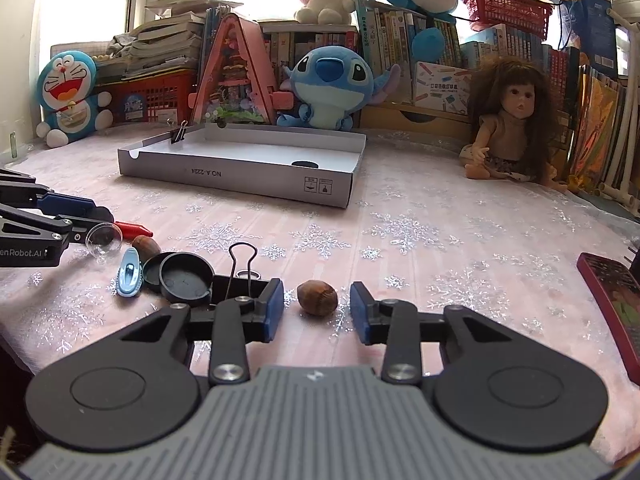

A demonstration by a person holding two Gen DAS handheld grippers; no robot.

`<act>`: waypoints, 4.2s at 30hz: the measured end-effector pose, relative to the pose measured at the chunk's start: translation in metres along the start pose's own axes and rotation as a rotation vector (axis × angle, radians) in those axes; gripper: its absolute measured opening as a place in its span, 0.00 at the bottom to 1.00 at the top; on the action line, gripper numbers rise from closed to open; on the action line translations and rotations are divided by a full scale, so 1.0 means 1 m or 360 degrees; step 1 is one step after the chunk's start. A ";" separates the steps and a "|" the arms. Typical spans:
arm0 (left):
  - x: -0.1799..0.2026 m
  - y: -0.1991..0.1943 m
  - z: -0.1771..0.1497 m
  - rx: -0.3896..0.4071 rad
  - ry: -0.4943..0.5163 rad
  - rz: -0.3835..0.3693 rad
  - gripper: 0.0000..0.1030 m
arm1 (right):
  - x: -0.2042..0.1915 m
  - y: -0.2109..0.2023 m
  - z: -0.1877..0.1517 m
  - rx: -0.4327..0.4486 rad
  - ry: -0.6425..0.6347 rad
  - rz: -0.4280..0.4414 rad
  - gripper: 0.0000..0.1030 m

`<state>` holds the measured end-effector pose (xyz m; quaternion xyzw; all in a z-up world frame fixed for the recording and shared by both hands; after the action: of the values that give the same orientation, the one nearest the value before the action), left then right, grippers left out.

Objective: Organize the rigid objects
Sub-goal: 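Grasp another black disc with the left tool while the right tool grasps the brown nut, then carry the black disc with the left tool while the right tool carries the nut to the tray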

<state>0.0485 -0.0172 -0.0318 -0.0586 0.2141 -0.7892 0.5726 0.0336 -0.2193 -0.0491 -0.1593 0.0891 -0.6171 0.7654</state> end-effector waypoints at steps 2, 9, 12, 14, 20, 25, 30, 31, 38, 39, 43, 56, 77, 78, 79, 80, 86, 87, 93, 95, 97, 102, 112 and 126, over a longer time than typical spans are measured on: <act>0.002 -0.003 0.000 0.0003 0.0006 -0.0024 0.32 | -0.001 0.000 0.000 0.0001 -0.0003 0.0004 0.41; 0.004 -0.014 -0.001 0.0018 0.0030 -0.0068 0.31 | -0.001 0.001 0.000 0.0002 -0.0002 0.0005 0.41; 0.004 -0.015 -0.002 -0.0004 0.0025 -0.0092 0.28 | -0.001 0.001 0.000 0.0002 0.0001 0.0007 0.41; 0.005 -0.015 -0.004 -0.0017 0.0017 -0.0109 0.28 | -0.002 0.002 0.001 0.0002 0.0001 0.0011 0.41; 0.009 -0.015 -0.004 -0.0007 0.0044 -0.0110 0.28 | -0.003 0.002 0.001 0.0002 -0.0002 0.0015 0.41; 0.015 -0.014 -0.005 -0.0013 0.0073 -0.0153 0.29 | -0.003 0.003 0.001 0.0007 -0.0015 -0.0003 0.41; 0.012 -0.009 -0.006 -0.0019 0.0039 -0.0146 0.29 | -0.001 0.002 0.000 0.0006 0.0000 -0.0028 0.41; 0.012 -0.008 -0.006 -0.0018 0.0039 -0.0142 0.29 | -0.001 0.002 0.000 0.0006 0.0000 -0.0030 0.41; 0.010 -0.003 -0.006 -0.0008 0.0003 -0.0126 0.29 | -0.003 0.002 0.000 -0.0018 -0.0019 0.0003 0.25; 0.010 -0.003 -0.005 -0.0005 0.0005 -0.0120 0.29 | -0.003 0.003 0.000 -0.0018 -0.0018 0.0011 0.25; 0.010 -0.003 -0.004 0.0008 0.0004 -0.0103 0.29 | -0.005 0.003 0.001 -0.0019 -0.0016 0.0026 0.25; -0.012 -0.002 0.023 0.0022 -0.0136 -0.0054 0.29 | 0.003 0.012 0.024 0.0005 0.0016 -0.0022 0.25; -0.092 0.069 0.097 -0.0031 -0.0460 0.0082 0.29 | 0.028 0.092 0.102 -0.0102 0.0257 0.0046 0.25; -0.095 0.075 0.098 -0.0050 -0.0474 0.0089 0.29 | 0.029 0.097 0.105 -0.0115 0.0280 0.0054 0.25; -0.098 0.082 0.099 -0.0068 -0.0484 0.0097 0.29 | 0.030 0.103 0.107 -0.0129 0.0305 0.0060 0.25; -0.101 0.088 0.100 -0.0090 -0.0494 0.0105 0.29 | 0.031 0.109 0.110 -0.0143 0.0323 0.0060 0.25; -0.115 0.121 0.100 -0.0158 -0.0569 0.0146 0.29 | 0.033 0.140 0.119 -0.0217 0.0387 0.0056 0.25; -0.117 0.125 0.099 -0.0171 -0.0574 0.0150 0.29 | 0.033 0.145 0.119 -0.0234 0.0395 0.0052 0.25; -0.126 0.150 0.091 -0.0246 -0.0644 0.0184 0.29 | 0.041 0.174 0.111 -0.0340 0.0511 0.0014 0.25; -0.129 0.156 0.087 -0.0267 -0.0649 0.0206 0.29 | 0.043 0.181 0.108 -0.0368 0.0560 0.0009 0.25; -0.131 0.161 0.083 -0.0284 -0.0659 0.0220 0.29 | 0.043 0.185 0.107 -0.0379 0.0572 0.0001 0.25; -0.134 0.168 0.077 -0.0299 -0.0661 0.0237 0.29 | 0.040 0.195 0.107 -0.0400 0.0548 -0.0024 0.25; -0.137 0.176 0.073 -0.0304 -0.0672 0.0248 0.29 | 0.040 0.213 0.104 -0.0450 0.0529 -0.0061 0.25; -0.132 0.184 0.070 -0.0288 -0.0637 0.0235 0.29 | 0.035 0.220 0.102 -0.0469 0.0550 -0.0034 0.29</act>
<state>0.2789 0.0400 -0.0229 -0.2492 0.1697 -0.6954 0.6523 0.2772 -0.1982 -0.0299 -0.1623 0.3065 -0.6236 0.7006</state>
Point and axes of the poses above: each gripper's, at about its wrist camera, not at the fingertips, and y roughly the way its jaws point, x to its right, z to its top, the point moved 5 cm from there along y, roughly the way its jaws point, and after that the axes turned 8 degrees about x, right-handed, at the moved point
